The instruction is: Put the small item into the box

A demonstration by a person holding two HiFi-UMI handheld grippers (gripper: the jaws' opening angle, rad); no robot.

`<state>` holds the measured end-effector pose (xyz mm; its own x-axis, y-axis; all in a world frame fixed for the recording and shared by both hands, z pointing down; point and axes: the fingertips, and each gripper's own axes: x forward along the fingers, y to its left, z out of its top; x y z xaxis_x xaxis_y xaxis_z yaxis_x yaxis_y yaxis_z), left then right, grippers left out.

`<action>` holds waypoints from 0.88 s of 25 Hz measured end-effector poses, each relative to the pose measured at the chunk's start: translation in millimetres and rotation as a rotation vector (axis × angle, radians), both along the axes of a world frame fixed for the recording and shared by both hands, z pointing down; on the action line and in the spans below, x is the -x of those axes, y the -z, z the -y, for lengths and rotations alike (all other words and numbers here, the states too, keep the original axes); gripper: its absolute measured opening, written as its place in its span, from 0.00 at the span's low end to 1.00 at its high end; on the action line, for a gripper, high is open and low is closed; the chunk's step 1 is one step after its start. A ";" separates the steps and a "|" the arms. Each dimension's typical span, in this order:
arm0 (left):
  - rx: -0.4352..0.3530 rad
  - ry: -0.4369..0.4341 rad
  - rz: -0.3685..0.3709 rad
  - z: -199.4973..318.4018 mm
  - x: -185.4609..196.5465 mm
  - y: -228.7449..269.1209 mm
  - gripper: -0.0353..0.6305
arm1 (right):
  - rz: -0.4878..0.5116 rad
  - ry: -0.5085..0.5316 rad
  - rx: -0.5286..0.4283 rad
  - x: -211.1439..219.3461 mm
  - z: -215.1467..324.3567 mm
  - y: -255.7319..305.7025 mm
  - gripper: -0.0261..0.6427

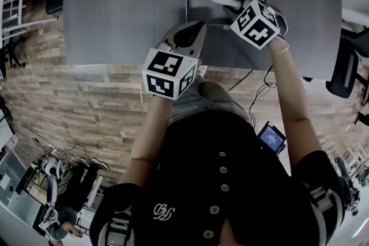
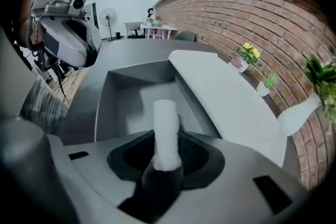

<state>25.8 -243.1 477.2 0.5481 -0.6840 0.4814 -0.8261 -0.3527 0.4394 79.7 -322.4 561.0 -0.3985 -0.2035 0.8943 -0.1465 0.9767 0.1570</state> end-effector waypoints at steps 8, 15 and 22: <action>0.003 0.027 -0.010 -1.1 5.1 -3.8 0.07 | -0.038 0.051 -0.044 4.3 -3.2 -3.3 0.31; -0.027 0.001 0.014 1.0 5.9 4.8 0.07 | 0.101 -0.049 -0.117 4.1 -8.7 52.2 0.33; -0.105 -0.084 0.108 -10.0 -1.4 28.0 0.07 | 0.419 -0.266 -0.161 -0.5 -37.9 119.9 0.30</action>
